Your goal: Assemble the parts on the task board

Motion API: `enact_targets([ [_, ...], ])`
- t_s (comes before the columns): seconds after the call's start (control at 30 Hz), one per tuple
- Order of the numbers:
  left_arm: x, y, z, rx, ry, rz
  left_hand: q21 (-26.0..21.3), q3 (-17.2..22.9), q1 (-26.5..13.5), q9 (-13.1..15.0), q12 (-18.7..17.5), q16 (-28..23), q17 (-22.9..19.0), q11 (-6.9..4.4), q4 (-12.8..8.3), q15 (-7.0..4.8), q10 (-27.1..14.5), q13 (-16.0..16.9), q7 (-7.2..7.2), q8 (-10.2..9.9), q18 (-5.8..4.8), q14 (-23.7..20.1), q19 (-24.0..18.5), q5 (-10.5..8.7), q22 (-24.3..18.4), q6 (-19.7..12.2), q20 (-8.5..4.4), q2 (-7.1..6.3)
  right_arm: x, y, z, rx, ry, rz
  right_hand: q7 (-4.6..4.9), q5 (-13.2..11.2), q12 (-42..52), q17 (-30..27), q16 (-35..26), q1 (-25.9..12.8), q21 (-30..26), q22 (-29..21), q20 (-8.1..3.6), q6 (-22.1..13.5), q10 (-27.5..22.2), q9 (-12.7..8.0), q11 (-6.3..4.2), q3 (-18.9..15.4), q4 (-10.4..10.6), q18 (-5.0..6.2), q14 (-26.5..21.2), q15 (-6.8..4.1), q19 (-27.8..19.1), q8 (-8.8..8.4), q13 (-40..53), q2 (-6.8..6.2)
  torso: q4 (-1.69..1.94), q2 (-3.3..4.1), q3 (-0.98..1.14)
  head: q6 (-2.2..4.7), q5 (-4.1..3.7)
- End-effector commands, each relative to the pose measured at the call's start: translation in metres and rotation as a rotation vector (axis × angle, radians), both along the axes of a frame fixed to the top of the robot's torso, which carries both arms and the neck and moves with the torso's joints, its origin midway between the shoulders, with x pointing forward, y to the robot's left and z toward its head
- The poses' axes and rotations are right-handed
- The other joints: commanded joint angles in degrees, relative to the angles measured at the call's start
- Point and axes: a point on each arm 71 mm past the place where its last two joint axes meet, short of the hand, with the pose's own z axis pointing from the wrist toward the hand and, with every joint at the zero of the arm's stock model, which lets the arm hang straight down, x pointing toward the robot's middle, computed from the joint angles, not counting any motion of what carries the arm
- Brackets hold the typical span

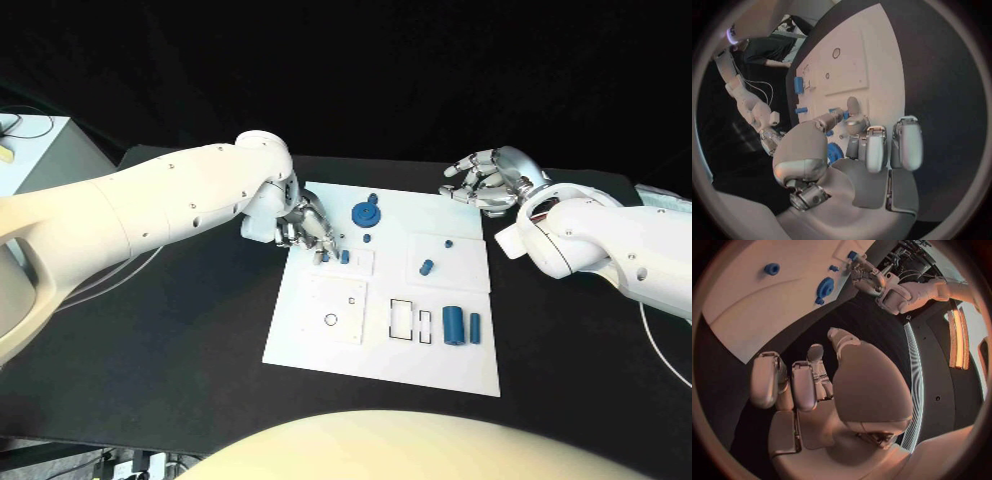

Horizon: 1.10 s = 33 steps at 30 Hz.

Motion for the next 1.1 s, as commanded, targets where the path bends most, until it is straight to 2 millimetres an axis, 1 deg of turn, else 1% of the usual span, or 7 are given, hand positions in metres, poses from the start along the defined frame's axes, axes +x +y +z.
enact_targets([
  [0.03, 0.0, -0.001, -0.002, -0.001, -0.011, 0.003, -0.3, -1.0, 0.0, -0.2, -0.2, 0.2, 15.1, 0.55, 0.1, -0.09, -0.1, 0.0, 0.01, 0.4, -0.71, 6.0, -0.4, -0.21, 2.4, -0.5, -0.09, -1.05, -0.001, 0.002, 0.0, -0.001, 0.0, 0.018, 0.33, 0.3, 0.2, -0.1, -0.4, -0.5, -0.3, 3.4, -0.05, -0.1, -0.3, -0.1, -0.17, -0.1, 0.1, 0.37, 0.0, 0.01, -0.5, 0.34, 0.0, -0.04, 0.0, 0.04, -0.01, 0.01, -0.04],
  [0.2, -0.001, 0.002, -0.002, 0.002, -0.016, 0.005, -0.3, -2.1, 0.0, -0.4, -0.3, 0.2, 15.1, 0.58, 0.6, -0.06, -0.2, -0.2, 0.05, 0.5, -0.69, 6.0, -0.4, -0.21, 2.3, -0.5, -0.07, -1.53, -0.001, 0.001, 0.0, -0.001, -0.001, 0.017, 0.33, 0.3, 0.2, -0.1, -0.5, -0.5, -0.5, 3.3, -0.06, -0.1, -0.4, -0.1, -0.17, -0.1, 0.1, 0.39, 0.0, 0.01, -0.6, 0.36, -0.2, -0.04, -0.01, 0.03, -0.02, 0.01, -0.05],
  [0.37, -0.002, 0.006, -0.001, 0.004, -0.021, 0.008, -0.4, -3.9, -0.2, -0.7, -0.4, 0.2, 15.1, 0.63, 1.3, -0.03, -0.2, -0.3, 0.09, 0.6, -0.68, 6.0, -0.4, -0.21, 2.3, -0.5, -0.05, -2.41, -0.001, 0.0, 0.0, -0.001, -0.001, 0.016, 0.33, 0.3, 0.2, -0.1, -0.5, -0.5, -0.5, 3.3, -0.06, -0.1, -0.4, -0.1, -0.17, -0.1, 0.1, 0.39, 0.0, 0.01, -0.6, 0.36, -0.2, -0.04, -0.03, 0.03, -0.04, 0.01, -0.06],
  [0.4, -0.002, 0.007, -0.001, 0.001, -0.021, 0.01, -0.5, -4.6, -0.4, -0.8, -0.5, 0.2, 15.1, 0.65, 1.6, -0.01, -0.3, -0.5, 0.12, 0.6, -0.65, 6.0, -0.5, -0.22, 2.2, -0.5, -0.04, -2.85, -0.001, 0.0, 0.0, -0.001, -0.002, 0.016, 0.33, 0.3, 0.2, -0.1, -0.5, -0.5, -0.5, 3.3, -0.06, -0.1, -0.4, -0.1, -0.17, -0.1, 0.1, 0.39, 0.0, 0.01, -0.6, 0.36, -0.2, -0.04, -0.02, 0.03, -0.04, 0.01, -0.04],
  [0.67, -0.003, 0.013, 0.002, -0.03, -0.025, 0.031, -0.8, -7.5, 0.0, -1.3, -1.1, 0.2, 15.1, 0.75, 2.5, 0.04, -0.8, -1.4, 0.25, 0.6, -0.55, 6.0, -0.8, -0.21, 1.8, -0.8, 0.0, -4.0, -0.001, 0.0, 0.0, 0.0, -0.004, 0.014, 0.34, 0.3, 0.2, -0.2, -0.5, -0.5, -0.5, 3.3, -0.06, -0.2, -0.4, -0.1, -0.17, -0.1, 0.1, 0.39, 0.0, 0.01, -0.6, 0.36, -0.2, -0.02, 0.01, -0.03, -0.03, 0.01, -0.06],
  [1.0, -0.007, 0.015, 0.006, -0.089, -0.006, 0.059, -0.9, -8.9, 0.6, -1.6, -1.3, 0.2, 15.1, 0.76, 3.0, 0.03, -1.0, -1.6, 0.27, 0.7, -0.51, 6.0, -0.8, -0.2, 1.7, -1.0, 0.01, -4.4, -0.001, -0.001, 0.0, 0.0, -0.001, 0.008, 0.34, 0.3, 0.2, -0.2, -0.5, -0.6, -0.6, 3.3, -0.06, -0.2, -0.4, -0.1, -0.16, -0.1, 0.1, 0.4, 0.0, 0.01, -0.6, 0.36, -0.3, -0.02, -0.02, 0.0, -0.06, 0.01, -0.15],
  [1.1, -0.008, 0.016, 0.009, -0.13, 0.002, 0.078, -1.2, -9.6, 1.2, -1.8, -1.9, 0.2, 15.1, 0.84, 3.3, 0.05, -1.7, -2.8, 0.4, 0.7, -0.39, 6.0, -1.2, -0.2, 1.2, -1.5, 0.02, -4.48, 0.0, -0.001, 0.0, 0.0, -0.001, 0.008, 0.35, 0.3, 0.2, -0.3, -0.6, -0.7, -0.6, 3.3, -0.06, -0.2, -0.4, -0.1, -0.15, -0.2, 0.2, 0.4, -0.1, 0.02, -0.6, 0.36, -0.3, 0.0, -0.02, -0.02, -0.05, 0.01, -0.12],
])
